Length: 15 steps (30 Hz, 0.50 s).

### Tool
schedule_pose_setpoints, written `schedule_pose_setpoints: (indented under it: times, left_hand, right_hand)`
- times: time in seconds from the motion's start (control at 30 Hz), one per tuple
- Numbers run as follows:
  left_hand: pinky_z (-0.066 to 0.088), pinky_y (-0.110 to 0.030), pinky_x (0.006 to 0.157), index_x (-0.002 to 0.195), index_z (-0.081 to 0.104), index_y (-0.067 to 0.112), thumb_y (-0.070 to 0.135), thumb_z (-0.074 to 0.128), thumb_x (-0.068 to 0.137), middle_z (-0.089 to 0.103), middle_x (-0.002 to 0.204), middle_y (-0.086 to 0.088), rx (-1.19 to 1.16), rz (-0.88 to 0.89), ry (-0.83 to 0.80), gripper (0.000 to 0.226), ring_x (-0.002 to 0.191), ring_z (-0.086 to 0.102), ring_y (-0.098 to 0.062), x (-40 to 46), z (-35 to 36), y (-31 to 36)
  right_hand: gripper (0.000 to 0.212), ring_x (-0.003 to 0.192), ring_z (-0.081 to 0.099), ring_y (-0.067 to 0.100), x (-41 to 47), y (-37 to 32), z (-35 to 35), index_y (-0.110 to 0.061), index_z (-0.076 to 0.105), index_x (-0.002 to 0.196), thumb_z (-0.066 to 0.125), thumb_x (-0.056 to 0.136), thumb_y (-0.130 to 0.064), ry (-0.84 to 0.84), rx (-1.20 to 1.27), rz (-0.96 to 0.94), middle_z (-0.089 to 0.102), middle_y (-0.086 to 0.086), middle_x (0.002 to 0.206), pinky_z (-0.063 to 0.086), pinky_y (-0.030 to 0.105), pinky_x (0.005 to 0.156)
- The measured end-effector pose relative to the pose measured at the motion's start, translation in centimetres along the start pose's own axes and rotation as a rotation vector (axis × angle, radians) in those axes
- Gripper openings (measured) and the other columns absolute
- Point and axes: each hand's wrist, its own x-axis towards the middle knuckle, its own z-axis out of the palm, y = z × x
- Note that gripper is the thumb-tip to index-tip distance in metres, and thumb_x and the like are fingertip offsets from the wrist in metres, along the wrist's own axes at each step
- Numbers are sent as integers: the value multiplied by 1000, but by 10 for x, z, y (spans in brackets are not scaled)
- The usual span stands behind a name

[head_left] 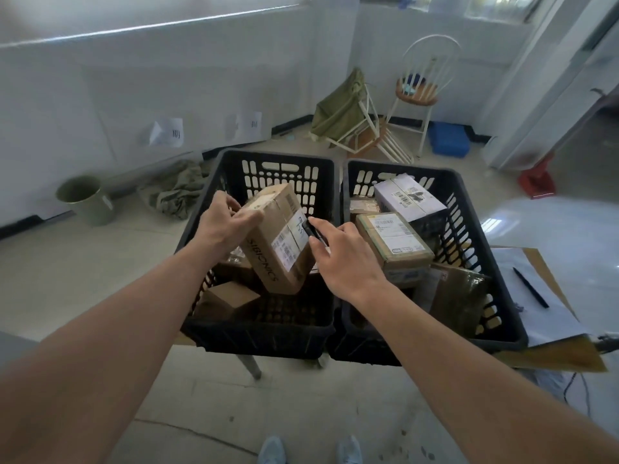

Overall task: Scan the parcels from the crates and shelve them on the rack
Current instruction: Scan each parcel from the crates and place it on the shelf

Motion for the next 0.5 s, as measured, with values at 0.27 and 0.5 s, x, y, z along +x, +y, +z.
schedule_pose_setpoints:
  times: [0.27,0.5]
  left_hand:
    - [64,-51,85,151,41,46,52,73,93,67,114,-14,-45,46,-125,67,96,73,-31,-12,-12,14]
    - [65,-37,77,138,52,64,38,62,103,67,118,-5,-118,207,-184,45,95,75,-21,-14,-28,24]
  right_hand:
    - [49,124,58,36,-8,10,-14,-43,39,161,42,112,-47,-63,13,-3,50,11,141,52,50,106]
    - [46,127,57,31,-6,17,-27,-45,45,157,45,111,-48,-186,33,-58,52,7,140,50,48,110]
